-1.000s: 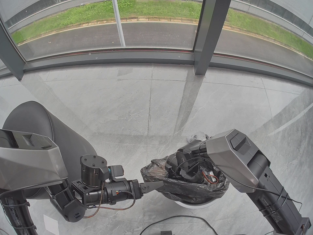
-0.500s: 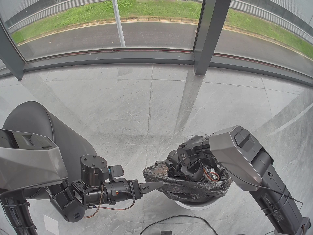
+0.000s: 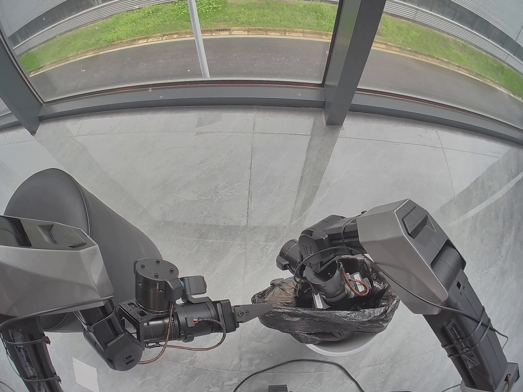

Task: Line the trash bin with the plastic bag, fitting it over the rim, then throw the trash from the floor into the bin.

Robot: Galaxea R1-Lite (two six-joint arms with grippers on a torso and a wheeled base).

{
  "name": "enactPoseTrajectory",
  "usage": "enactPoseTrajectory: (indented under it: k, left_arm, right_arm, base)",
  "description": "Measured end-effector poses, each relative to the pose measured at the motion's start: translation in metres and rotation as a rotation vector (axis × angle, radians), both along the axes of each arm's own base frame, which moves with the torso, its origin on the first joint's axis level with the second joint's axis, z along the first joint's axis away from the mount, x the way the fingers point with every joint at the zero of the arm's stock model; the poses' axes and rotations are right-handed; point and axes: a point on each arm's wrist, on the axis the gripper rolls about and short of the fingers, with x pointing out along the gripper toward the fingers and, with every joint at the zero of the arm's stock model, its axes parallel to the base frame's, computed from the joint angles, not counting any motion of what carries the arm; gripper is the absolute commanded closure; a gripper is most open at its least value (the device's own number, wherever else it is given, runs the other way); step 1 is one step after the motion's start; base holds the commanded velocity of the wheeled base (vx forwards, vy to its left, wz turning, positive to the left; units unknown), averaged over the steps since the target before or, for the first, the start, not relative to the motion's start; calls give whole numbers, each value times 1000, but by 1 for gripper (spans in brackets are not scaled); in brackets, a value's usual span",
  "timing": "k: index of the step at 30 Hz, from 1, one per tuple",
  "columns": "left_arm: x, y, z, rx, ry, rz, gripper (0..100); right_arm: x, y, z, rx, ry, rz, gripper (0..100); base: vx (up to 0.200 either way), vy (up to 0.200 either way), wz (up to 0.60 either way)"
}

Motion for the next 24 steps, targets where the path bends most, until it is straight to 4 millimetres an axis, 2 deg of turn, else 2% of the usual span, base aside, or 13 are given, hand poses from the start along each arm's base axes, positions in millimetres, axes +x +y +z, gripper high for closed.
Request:
enactPoseTrajectory:
  k: [16, 21, 24]
  left_arm:
    - [0, 0, 0, 1, 3, 0, 0]
    - [-1, 0, 0, 1, 3, 1, 0]
    - [-1, 1, 0, 1, 3, 2, 0]
  right_arm:
    - [-11, 2, 55, 68, -64, -23, 0]
    - [-19, 4, 81, 94, -96, -12, 0]
    - [-30, 8, 99, 103, -99, 14, 0]
  base:
    - [0, 0, 0]
    - [0, 0, 0]
    - [0, 0, 0]
